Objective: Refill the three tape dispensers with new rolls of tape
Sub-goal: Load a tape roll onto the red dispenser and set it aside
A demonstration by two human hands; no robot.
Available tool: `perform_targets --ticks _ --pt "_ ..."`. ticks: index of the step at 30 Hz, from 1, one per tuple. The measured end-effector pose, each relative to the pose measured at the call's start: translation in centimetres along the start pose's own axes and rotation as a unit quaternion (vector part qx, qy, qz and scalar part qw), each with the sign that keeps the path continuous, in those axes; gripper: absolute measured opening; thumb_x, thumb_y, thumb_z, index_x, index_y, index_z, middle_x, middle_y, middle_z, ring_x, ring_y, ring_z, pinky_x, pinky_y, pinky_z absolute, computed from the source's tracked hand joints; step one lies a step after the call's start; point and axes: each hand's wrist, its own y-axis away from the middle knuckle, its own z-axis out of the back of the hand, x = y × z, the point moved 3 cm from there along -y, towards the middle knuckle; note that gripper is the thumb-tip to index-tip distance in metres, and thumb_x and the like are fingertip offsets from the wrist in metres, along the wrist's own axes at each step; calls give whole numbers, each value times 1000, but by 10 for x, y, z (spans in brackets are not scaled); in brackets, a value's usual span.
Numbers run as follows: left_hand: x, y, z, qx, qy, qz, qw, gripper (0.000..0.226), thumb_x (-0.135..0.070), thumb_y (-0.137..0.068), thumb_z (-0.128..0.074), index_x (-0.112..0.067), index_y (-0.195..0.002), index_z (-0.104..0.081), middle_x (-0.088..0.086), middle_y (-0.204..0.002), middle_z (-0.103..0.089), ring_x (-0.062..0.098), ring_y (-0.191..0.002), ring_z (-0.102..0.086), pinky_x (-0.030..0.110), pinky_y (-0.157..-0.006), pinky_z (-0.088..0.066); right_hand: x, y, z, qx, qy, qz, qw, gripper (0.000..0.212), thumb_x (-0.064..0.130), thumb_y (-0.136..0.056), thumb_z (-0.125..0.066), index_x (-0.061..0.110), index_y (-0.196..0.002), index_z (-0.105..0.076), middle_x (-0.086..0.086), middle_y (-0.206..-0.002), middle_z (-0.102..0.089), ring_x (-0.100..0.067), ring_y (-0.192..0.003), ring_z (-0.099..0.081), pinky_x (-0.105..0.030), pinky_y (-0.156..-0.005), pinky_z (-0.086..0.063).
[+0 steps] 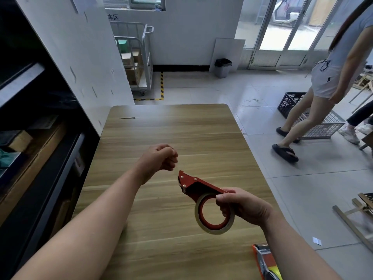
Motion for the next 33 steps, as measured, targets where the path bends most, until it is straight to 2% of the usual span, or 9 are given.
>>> perform_targets --ticks 3,7,11,15,19,22,25,27,33 --pt "1 -3 0 -25 -155 -32 987 18 -17 -83 -72 -10 -94 -60 5 -74 -65 15 -61 -59 28 -61 -51 0 -2 -1 -68 30 16 997 50 54 -74 -67 13 -101 -70 -4 -80 -45 -13 -68 -41 -28 -66 -37" --pt "1 -8 1 -4 -237 -50 970 23 -14 -82 -72 -20 -97 -56 3 -78 -66 13 -64 -61 32 -67 -55 2 -1 -5 -120 80 39 989 52 59 -71 -59 16 -96 -73 -7 -81 -44 -17 -69 -37 -28 -63 -32" --pt "-2 -11 -2 7 -309 -73 948 23 -8 -85 -67 -22 -101 -58 0 -90 -65 12 -71 -59 30 -69 -54 3 -1 -9 -122 132 18 984 56 53 -69 -65 16 -112 -66 -4 -79 -54 -8 -59 -48 -20 -52 -39" --pt "-2 -13 -4 -1 -359 -118 926 28 -5 -87 -62 -20 -110 -59 -2 -92 -60 9 -63 -50 17 -64 -45 0 0 -10 -126 125 -1 984 63 35 -68 -76 10 -122 -56 -17 -104 -63 -18 -68 -61 -24 -52 -50" --pt "-2 -15 1 -8 -365 -127 922 32 -7 -83 -69 -21 -110 -62 0 -97 -61 2 -58 -50 8 -60 -42 -2 3 -12 -120 105 2 987 57 24 -68 -77 7 -119 -57 -17 -101 -64 -21 -65 -64 -30 -50 -54" --pt "-2 -14 3 -28 -344 -111 932 40 -9 -78 -75 -23 -114 -62 -1 -103 -63 1 -58 -55 7 -58 -42 -3 4 -12 -121 120 -7 985 57 22 -68 -78 8 -118 -57 -15 -100 -64 -19 -64 -66 -30 -49 -54" --pt "-4 -11 1 -53 -320 -87 942 50 -11 -76 -78 -22 -121 -59 0 -111 -61 10 -66 -60 15 -64 -44 -3 4 -13 -128 137 -13 982 49 15 -70 -79 9 -113 -57 -13 -95 -65 -19 -63 -66 -32 -50 -55" --pt "-6 -9 0 -62 -300 -62 950 55 -11 -74 -80 -20 -123 -57 1 -113 -59 10 -67 -60 18 -64 -46 -5 3 -14 -133 149 -19 980 46 11 -71 -80 10 -111 -56 -11 -93 -64 -17 -62 -66 -33 -51 -55" --pt "-4 -10 -3 -82 -263 14 961 64 -6 -67 -84 -15 -123 -55 13 -107 -63 24 -87 -68 38 -81 -58 -12 1 -14 -165 184 -24 969 48 13 -64 -82 14 -102 -54 -9 -91 -62 -15 -62 -63 -36 -52 -56"
